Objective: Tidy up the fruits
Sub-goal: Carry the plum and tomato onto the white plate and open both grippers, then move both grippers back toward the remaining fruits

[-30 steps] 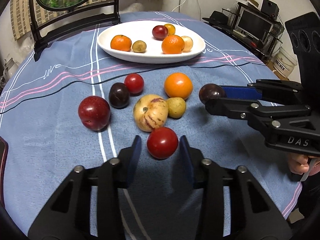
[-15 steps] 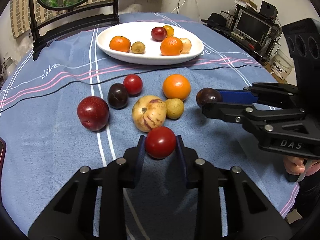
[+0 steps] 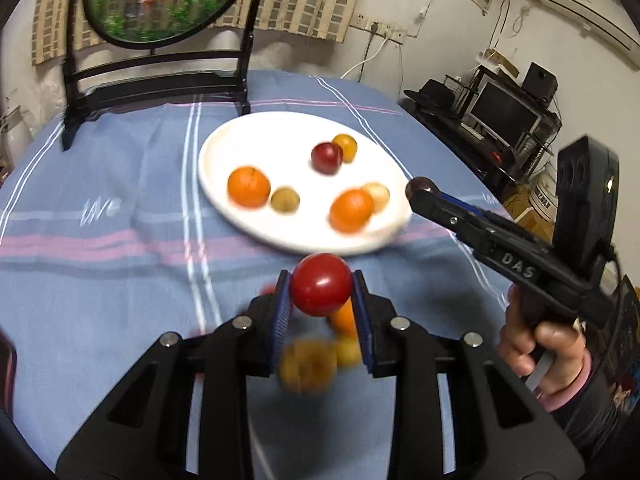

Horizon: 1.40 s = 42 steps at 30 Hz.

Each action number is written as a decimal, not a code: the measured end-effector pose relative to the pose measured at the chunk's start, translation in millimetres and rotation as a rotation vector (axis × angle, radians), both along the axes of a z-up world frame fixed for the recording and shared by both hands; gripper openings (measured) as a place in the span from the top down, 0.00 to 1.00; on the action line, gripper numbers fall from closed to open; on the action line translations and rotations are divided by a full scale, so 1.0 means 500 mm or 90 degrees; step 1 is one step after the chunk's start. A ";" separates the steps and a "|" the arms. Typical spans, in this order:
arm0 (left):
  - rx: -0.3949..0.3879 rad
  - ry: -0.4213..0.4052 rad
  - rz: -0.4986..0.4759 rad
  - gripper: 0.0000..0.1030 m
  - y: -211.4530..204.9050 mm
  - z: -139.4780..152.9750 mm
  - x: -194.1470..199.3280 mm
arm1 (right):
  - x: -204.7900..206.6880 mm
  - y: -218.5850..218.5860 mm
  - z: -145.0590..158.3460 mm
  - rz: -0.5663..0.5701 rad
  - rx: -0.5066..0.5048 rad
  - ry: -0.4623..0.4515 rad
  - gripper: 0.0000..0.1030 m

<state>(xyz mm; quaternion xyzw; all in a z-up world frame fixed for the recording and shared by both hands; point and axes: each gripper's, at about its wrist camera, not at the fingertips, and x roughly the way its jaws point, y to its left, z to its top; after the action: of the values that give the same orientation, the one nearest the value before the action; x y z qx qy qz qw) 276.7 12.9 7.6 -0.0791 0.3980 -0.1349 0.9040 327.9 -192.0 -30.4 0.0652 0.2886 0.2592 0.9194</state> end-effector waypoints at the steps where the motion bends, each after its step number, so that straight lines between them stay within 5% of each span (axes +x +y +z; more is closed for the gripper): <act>1: 0.006 0.009 0.004 0.70 -0.006 0.001 0.038 | 0.016 -0.005 -0.002 -0.015 0.002 0.001 0.71; 7: 0.050 0.053 0.045 0.70 -0.036 -0.028 0.170 | 0.133 -0.019 -0.044 -0.063 -0.006 0.044 0.71; 16: 0.079 0.074 0.045 0.70 -0.053 -0.069 0.207 | 0.163 -0.033 -0.057 -0.051 0.005 0.069 0.71; 19: 0.077 0.077 0.052 0.70 -0.054 -0.069 0.206 | 0.161 -0.029 -0.060 -0.043 0.000 0.077 0.58; 20: 0.078 0.076 0.054 0.68 -0.052 -0.065 0.204 | 0.159 -0.027 -0.056 -0.039 -0.003 0.079 0.57; 22: 0.087 0.056 0.069 0.35 -0.043 -0.041 0.182 | 0.154 -0.028 -0.043 -0.034 0.000 0.077 0.57; 26: 0.095 -0.012 0.123 0.11 0.006 0.015 0.096 | 0.112 -0.039 -0.003 -0.002 0.028 0.071 0.55; 27: 0.094 -0.027 0.141 0.06 0.023 0.022 0.071 | 0.098 -0.039 0.005 0.003 0.030 0.072 0.43; 32: 0.086 -0.066 0.221 0.02 0.126 -0.007 -0.031 | 0.010 -0.002 0.025 0.072 0.040 0.076 0.39; 34: 0.076 -0.020 0.280 0.02 0.171 -0.031 -0.044 | -0.019 0.027 0.014 0.105 0.019 0.083 0.39; 37: 0.009 0.007 0.277 0.02 0.206 -0.055 -0.063 | -0.039 0.069 -0.011 0.151 -0.025 0.113 0.39; 42: 0.069 0.000 0.300 0.02 0.198 -0.068 -0.089 | -0.059 0.107 -0.048 0.177 -0.065 0.154 0.39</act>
<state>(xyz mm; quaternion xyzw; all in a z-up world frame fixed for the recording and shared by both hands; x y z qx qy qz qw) 232.1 112.1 -26.2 -0.1214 0.3754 0.1011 0.9133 298.3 -138.7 -54.7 0.0088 0.4163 0.3588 0.8354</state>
